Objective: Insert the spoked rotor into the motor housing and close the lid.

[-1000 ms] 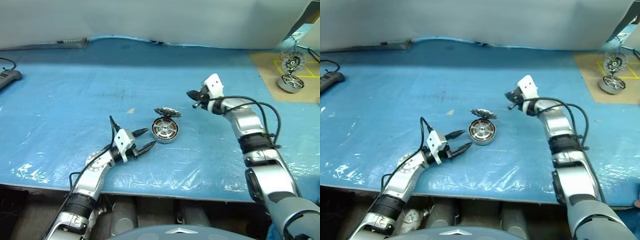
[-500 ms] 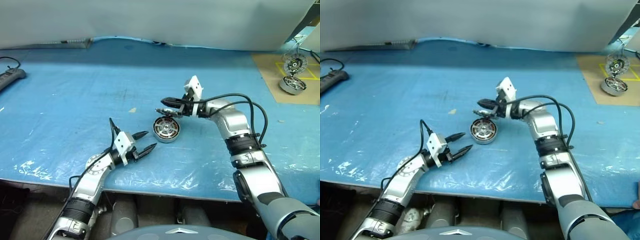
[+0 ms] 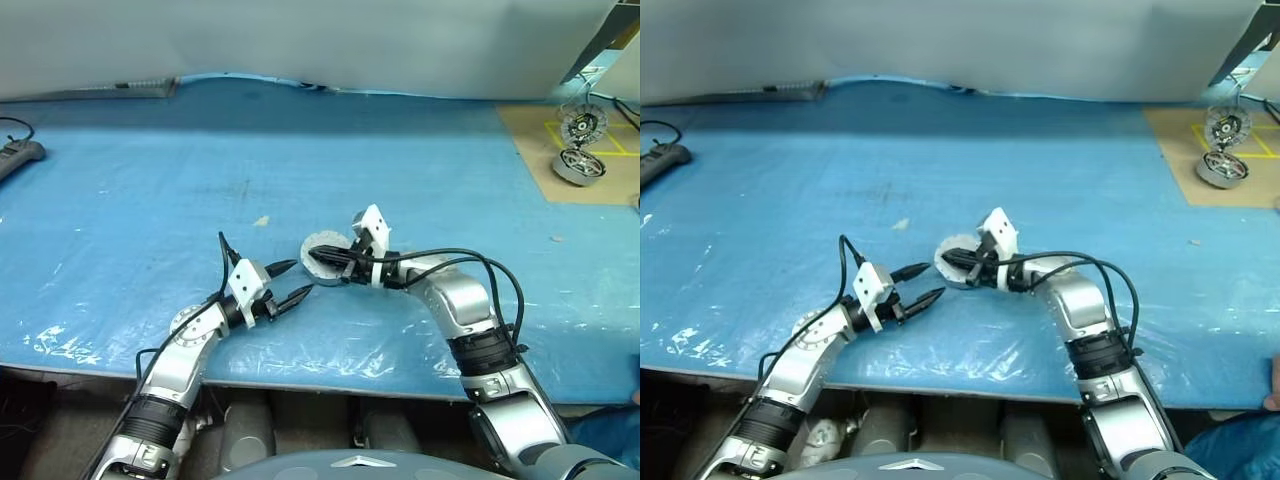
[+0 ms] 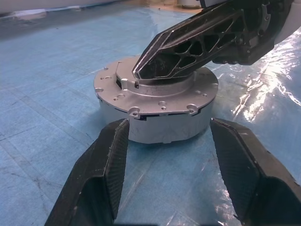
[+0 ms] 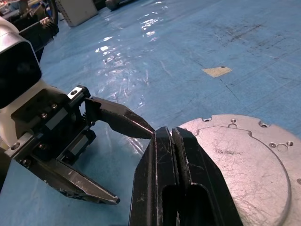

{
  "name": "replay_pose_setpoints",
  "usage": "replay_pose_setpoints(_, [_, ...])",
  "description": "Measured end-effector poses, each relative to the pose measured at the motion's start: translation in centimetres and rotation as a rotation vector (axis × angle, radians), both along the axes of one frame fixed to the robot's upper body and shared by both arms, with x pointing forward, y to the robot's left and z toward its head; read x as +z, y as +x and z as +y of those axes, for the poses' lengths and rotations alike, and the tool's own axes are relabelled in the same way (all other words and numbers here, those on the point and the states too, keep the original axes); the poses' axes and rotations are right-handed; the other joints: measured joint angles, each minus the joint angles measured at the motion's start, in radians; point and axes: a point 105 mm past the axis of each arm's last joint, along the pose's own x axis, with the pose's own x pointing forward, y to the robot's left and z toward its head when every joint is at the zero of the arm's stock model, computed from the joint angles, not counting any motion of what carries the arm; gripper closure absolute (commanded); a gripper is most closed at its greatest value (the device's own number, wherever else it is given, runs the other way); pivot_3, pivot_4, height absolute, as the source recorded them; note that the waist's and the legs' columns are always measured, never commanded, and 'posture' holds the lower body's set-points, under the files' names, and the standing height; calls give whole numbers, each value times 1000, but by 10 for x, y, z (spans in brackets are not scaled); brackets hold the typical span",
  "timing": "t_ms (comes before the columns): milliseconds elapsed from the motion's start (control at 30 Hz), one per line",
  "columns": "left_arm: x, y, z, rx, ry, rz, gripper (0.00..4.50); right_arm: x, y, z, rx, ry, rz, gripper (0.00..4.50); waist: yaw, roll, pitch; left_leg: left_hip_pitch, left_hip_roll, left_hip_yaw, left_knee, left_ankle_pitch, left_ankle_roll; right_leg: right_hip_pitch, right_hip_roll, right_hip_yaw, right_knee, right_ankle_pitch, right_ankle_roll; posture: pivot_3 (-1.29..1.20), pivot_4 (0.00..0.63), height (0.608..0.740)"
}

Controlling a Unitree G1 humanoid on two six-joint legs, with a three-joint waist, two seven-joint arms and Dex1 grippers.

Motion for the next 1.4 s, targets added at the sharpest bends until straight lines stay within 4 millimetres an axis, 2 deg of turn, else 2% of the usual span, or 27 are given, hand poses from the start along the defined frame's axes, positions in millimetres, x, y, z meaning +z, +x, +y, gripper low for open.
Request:
replay_pose_setpoints(200, [5, 0, -3, -7, -1, -4, 1542, 5, -8, -13, -22, -8, -23, 4457, 1, 0, 0, -1, -1, 0, -4, 0, 0, 1, 0, 0, -7, 1, 1, 0, 150, 740])
replay_pose_setpoints(367, [7, -1, -3, -4, -1, -6, 1542, 25, -13, -37, -137, 11, -128, 4457, 3, 0, 0, -2, -2, 0, -8, 0, 0, 1, 0, -1, -10, 3, 6, 0, 150, 740])
replay_pose_setpoints(467, [10, -1, -5, -7, -4, -11, 1542, 23, -23, -53, -192, -19, -168, 4457, 7, 0, 0, -1, -3, 0, -10, 0, 0, 1, 0, -2, -10, 3, 6, 0, 150, 740])
replay_pose_setpoints(500, [11, -1, -5, -7, -4, -7, 1542, 19, -26, -60, -215, -37, -166, 4057, 7, 0, 0, -1, -3, 0, -10, 0, 0, 1, 0, -1, -11, 3, 6, 0, 150, 740])
replay_pose_setpoints(567, [11, 0, -5, -7, -4, -3, 1542, 10, -32, -70, -258, -58, -145, 3540, 8, 0, 0, -1, -3, 0, -10, 0, 0, 1, 0, -1, -12, 3, 6, 0, 150, 740])
replay_pose_setpoints(667, [12, 1, -6, -11, -3, -1, 1542, 7, -37, -80, -291, -84, -139, 2502, 2, 0, 0, 0, -4, 0, -10, 0, 0, 1, 0, 0, -12, 2, 5, 0, 150, 740])
replay_pose_setpoints(900, [16, 3, -8, -25, 0, -12, 1542, 11, -37, -83, -318, -90, -160, 44, 2, 0, 0, 1, -5, 0, -10, 0, 0, 1, -1, 1, -12, 2, 3, 0, 150, 740])
replay_pose_setpoints(1400, [14, 5, -9, -37, 0, -10, 1542, 9, -37, -81, -311, -100, -157, 15, 1, 0, 0, 0, -5, 0, -10, 0, 0, 2, -1, 1, -13, 3, 6, 0, 150, 740])
